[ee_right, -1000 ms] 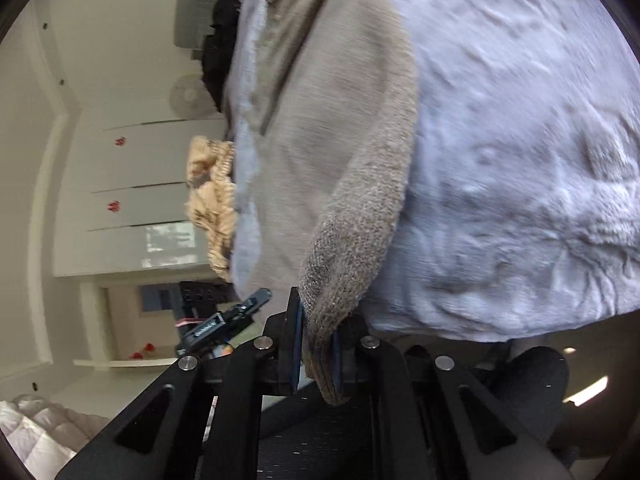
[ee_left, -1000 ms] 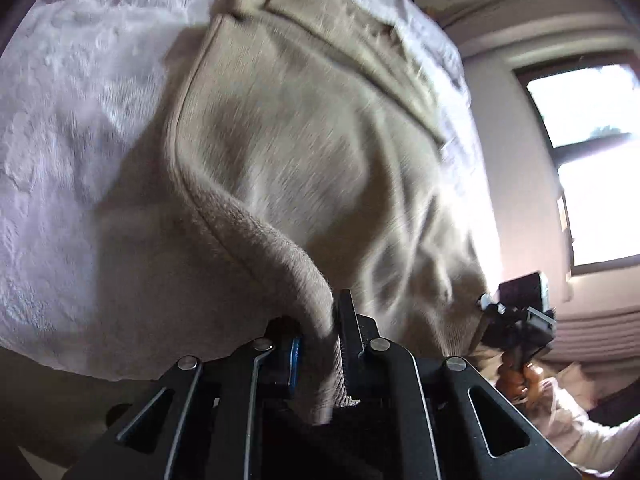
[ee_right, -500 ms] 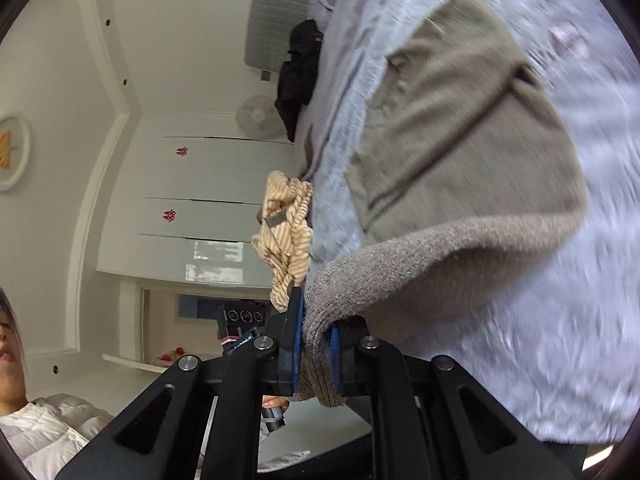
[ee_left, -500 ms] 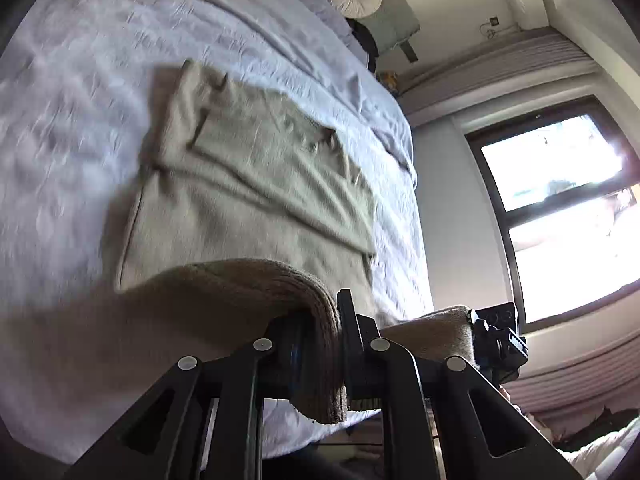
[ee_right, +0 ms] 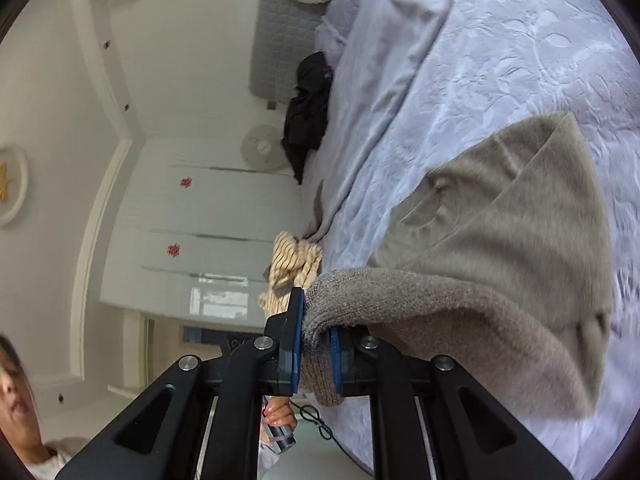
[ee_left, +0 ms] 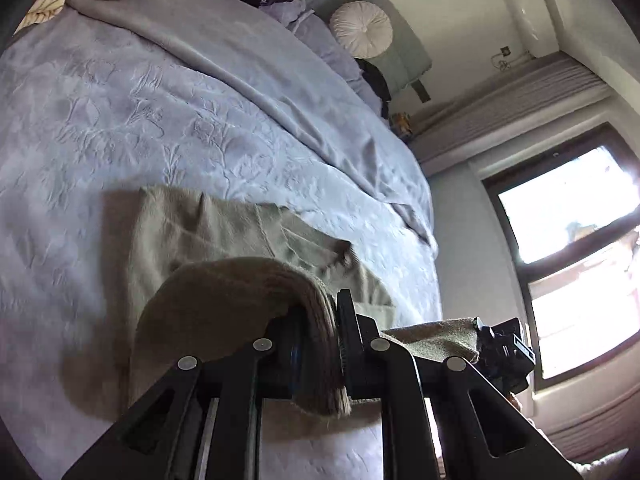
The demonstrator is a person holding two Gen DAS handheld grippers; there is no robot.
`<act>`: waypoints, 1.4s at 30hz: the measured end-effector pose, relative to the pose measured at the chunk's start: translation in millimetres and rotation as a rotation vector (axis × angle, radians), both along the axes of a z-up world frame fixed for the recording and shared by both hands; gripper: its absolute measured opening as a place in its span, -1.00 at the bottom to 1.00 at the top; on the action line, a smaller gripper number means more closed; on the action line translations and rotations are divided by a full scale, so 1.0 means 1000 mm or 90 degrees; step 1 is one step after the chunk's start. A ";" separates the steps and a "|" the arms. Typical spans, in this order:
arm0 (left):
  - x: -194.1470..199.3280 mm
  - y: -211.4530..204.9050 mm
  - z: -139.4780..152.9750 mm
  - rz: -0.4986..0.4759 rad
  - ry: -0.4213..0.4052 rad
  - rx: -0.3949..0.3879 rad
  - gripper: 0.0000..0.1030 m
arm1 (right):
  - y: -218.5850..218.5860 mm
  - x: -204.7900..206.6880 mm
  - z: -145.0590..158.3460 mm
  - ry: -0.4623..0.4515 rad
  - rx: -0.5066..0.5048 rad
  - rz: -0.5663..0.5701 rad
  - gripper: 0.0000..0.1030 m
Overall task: Fold small clothes
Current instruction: 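Lift the hem with both grippers, lay it onto the collar, open both, then raise both open grippers away from the half-folded sweater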
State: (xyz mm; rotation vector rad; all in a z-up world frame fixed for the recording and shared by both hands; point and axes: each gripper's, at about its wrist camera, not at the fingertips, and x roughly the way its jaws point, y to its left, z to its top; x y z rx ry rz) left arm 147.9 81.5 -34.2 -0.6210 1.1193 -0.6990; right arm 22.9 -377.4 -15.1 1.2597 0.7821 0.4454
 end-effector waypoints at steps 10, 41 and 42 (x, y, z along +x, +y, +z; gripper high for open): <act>0.065 -0.025 -0.089 0.075 0.053 0.148 -0.68 | -0.040 0.080 -0.109 0.183 0.002 -0.043 -0.69; -0.026 0.011 -0.086 -0.088 0.089 0.333 0.27 | 0.045 0.017 -0.070 0.238 -0.144 0.126 0.30; -0.029 0.012 -0.088 -0.101 0.090 0.326 0.27 | 0.055 0.009 -0.073 0.244 -0.137 0.130 0.30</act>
